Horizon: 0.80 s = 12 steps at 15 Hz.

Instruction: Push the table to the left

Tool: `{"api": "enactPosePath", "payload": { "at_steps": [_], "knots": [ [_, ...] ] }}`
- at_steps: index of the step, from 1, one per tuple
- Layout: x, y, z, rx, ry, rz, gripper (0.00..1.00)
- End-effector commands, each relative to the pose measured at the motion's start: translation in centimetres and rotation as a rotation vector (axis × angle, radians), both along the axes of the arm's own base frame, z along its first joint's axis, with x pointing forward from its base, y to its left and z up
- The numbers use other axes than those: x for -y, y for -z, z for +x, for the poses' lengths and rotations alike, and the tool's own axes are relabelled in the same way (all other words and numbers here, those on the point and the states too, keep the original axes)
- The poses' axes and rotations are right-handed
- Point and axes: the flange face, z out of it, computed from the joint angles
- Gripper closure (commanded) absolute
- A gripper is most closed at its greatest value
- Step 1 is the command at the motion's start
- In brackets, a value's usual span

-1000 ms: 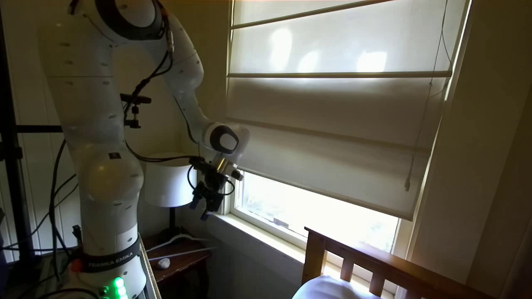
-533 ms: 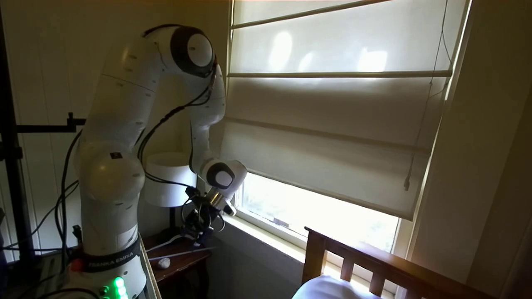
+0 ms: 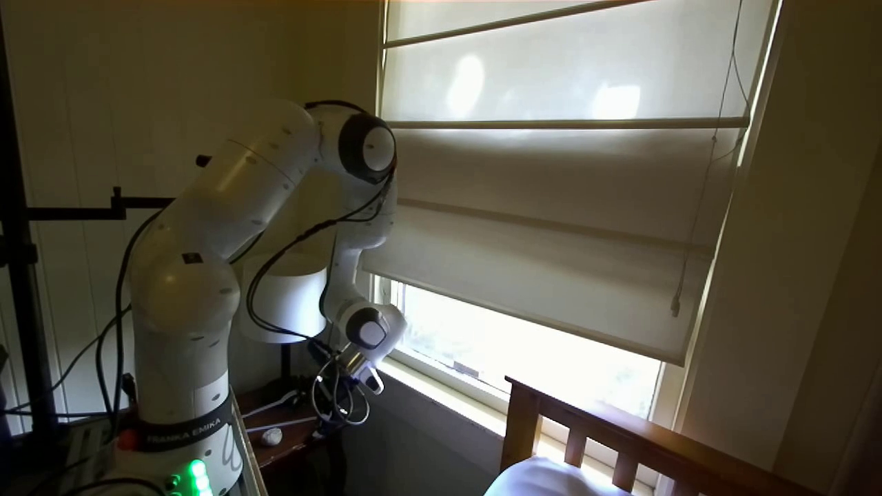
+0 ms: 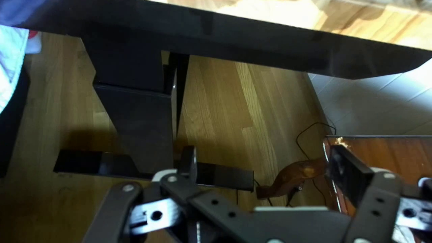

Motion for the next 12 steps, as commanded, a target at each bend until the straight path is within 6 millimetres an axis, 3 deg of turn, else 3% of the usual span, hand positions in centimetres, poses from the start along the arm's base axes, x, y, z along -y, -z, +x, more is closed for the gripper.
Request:
{"api": "enactPosePath", "payload": {
  "at_steps": [1, 5, 12],
  "knots": [
    [0.0, 0.2, 0.1, -0.004, -0.001, 0.001, 0.00],
    [-0.1, 0.1, 0.3, -0.004, -0.002, 0.003, 0.00],
    [-0.2, 5.7, -0.7, 0.039, -0.006, 0.004, 0.00]
  ]
}}
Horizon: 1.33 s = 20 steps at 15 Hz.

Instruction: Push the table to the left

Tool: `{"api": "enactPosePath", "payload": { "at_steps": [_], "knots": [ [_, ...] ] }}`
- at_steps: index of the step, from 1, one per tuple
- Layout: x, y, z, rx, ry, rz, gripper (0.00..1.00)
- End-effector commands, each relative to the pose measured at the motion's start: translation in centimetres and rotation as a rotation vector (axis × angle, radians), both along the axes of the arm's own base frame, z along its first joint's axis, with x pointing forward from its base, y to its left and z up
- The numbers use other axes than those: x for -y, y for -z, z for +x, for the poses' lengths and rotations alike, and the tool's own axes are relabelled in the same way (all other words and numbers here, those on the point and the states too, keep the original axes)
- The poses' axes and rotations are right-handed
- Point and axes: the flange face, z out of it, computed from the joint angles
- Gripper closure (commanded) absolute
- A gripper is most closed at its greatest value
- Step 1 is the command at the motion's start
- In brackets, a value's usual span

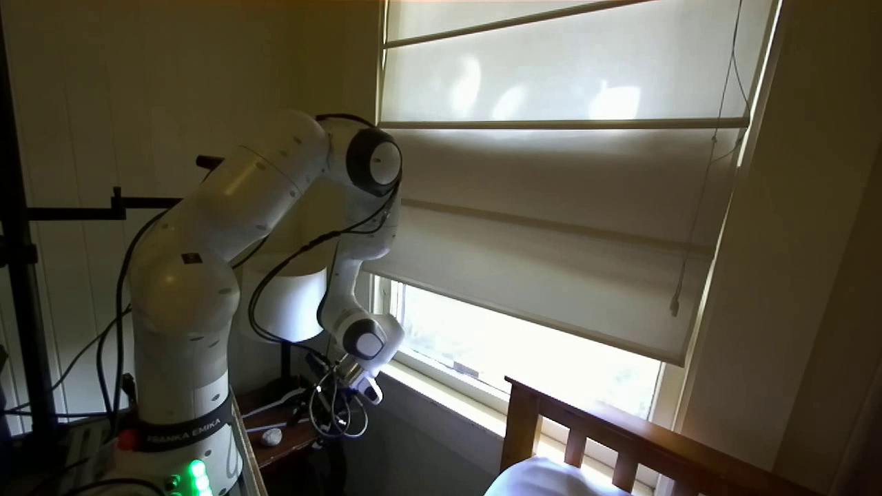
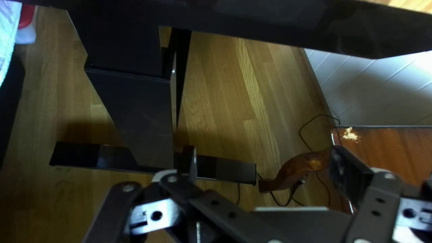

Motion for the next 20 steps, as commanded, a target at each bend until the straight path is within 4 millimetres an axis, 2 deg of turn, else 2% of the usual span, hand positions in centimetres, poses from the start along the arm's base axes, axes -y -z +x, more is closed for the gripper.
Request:
{"api": "enactPosePath", "payload": {
  "at_steps": [1, 9, 16, 20],
  "knots": [
    [-0.7, 4.0, -0.7, 0.018, -0.012, 0.003, 0.00],
    [-4.0, 11.1, -1.5, 0.013, 0.023, -0.023, 0.00],
    [-5.8, 17.1, -2.1, -0.064, 0.008, -0.025, 0.00],
    [-8.7, 19.8, -1.3, -0.065, 0.002, -0.006, 0.00]
  ]
}}
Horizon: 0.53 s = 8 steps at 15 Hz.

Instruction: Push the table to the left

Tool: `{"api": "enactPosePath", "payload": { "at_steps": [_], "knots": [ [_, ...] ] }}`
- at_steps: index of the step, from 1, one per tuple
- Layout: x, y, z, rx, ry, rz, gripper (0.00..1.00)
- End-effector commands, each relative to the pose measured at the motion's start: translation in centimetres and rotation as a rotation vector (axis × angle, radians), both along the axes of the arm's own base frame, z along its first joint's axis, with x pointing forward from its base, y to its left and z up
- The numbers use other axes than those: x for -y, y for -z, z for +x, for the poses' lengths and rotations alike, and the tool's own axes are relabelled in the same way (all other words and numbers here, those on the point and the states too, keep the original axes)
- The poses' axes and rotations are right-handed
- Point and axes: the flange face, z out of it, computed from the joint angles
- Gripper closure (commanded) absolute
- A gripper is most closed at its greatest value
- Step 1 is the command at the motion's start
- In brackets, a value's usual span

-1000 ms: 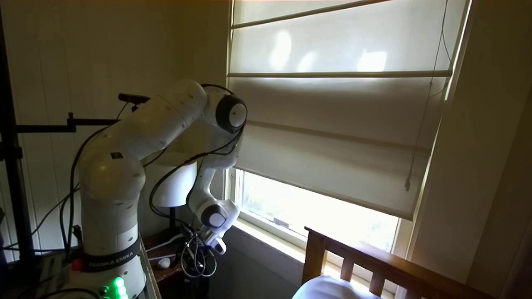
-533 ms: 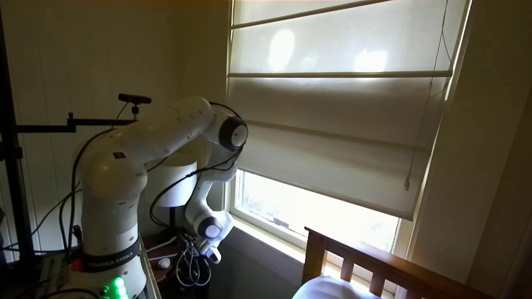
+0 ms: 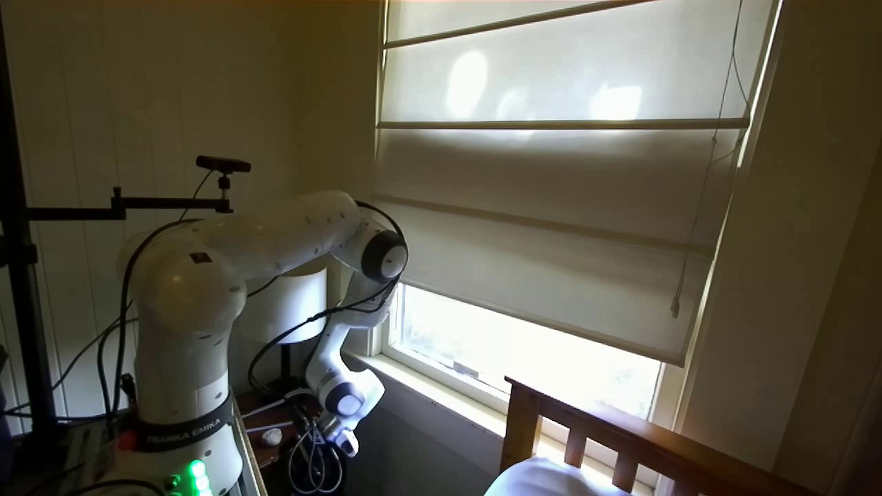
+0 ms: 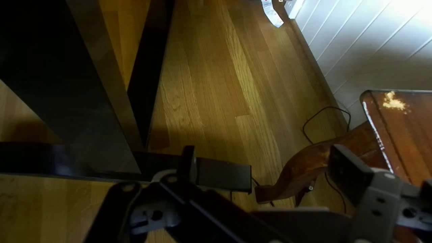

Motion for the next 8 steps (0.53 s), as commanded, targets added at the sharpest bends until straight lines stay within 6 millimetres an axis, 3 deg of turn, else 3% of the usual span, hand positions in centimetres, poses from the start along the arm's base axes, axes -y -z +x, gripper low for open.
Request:
{"api": "enactPosePath", "payload": {
  "at_steps": [1, 5, 8],
  "knots": [
    [-3.5, 2.8, 1.0, -0.006, -0.016, 0.002, 0.00],
    [-6.6, 4.2, 2.0, -0.006, -0.040, 0.033, 0.00],
    [-7.6, 4.2, 2.6, -0.034, -0.068, 0.007, 0.00]
  ]
}}
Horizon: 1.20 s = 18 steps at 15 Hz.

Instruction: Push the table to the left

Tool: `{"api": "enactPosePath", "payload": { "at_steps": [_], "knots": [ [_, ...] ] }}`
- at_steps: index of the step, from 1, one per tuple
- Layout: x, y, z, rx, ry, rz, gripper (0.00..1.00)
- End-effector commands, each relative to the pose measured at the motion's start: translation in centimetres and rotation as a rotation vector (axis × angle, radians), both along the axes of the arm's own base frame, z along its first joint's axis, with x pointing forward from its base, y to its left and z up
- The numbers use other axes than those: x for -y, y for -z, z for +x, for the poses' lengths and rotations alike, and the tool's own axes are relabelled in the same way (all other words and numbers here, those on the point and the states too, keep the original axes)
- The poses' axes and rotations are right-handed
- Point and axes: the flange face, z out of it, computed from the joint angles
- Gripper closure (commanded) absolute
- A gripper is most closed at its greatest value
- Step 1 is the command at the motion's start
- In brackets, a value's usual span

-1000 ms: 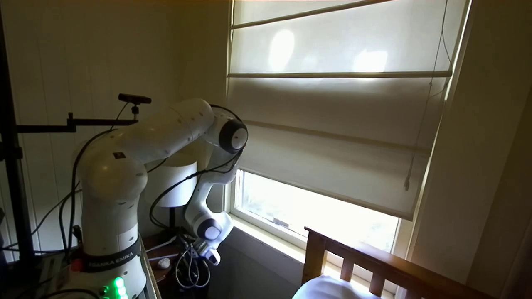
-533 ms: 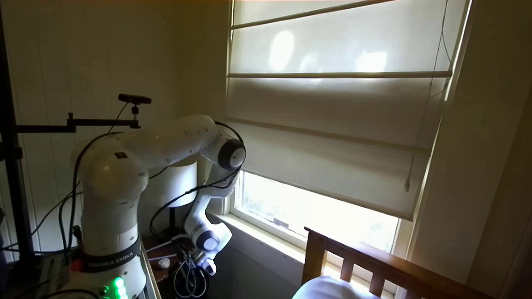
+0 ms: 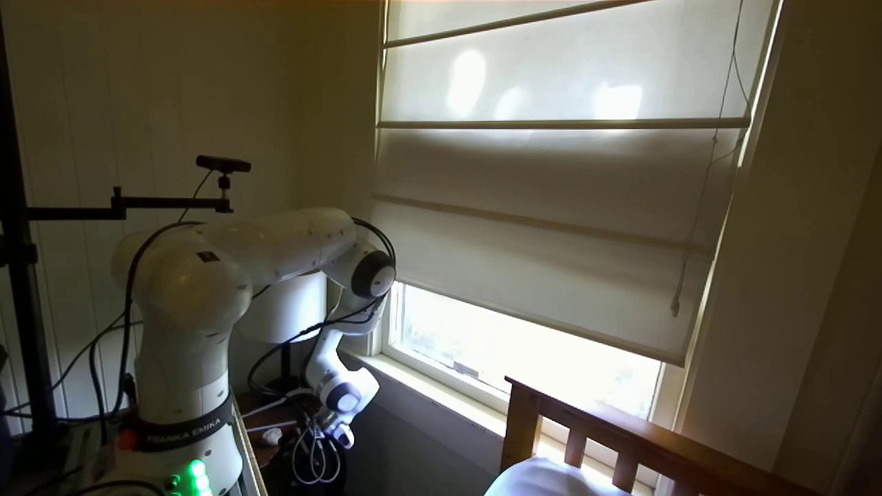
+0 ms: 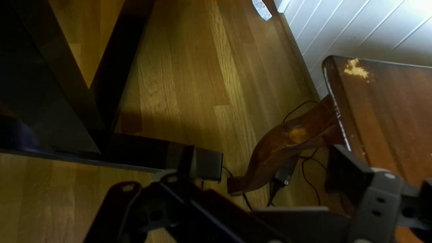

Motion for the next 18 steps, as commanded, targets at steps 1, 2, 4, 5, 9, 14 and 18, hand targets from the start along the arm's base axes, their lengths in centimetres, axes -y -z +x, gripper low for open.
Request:
{"api": "enactPosePath", "payload": {
  "at_steps": [1, 2, 4, 5, 9, 14, 18],
  "knots": [
    [-0.5, 0.2, 0.2, -0.010, -0.006, -0.006, 0.00],
    [-0.8, 0.3, 0.4, -0.013, -0.010, -0.012, 0.00],
    [-1.0, 0.3, 0.6, -0.016, -0.014, -0.017, 0.00],
    [-1.2, 0.7, 0.6, -0.006, -0.030, -0.007, 0.00],
    [-1.9, 1.8, 0.8, 0.009, -0.073, 0.028, 0.00],
    [-2.5, 3.6, 1.0, 0.043, -0.115, 0.043, 0.00],
    [-3.6, 2.5, 1.0, 0.092, -0.152, 0.089, 0.00]
  ]
}}
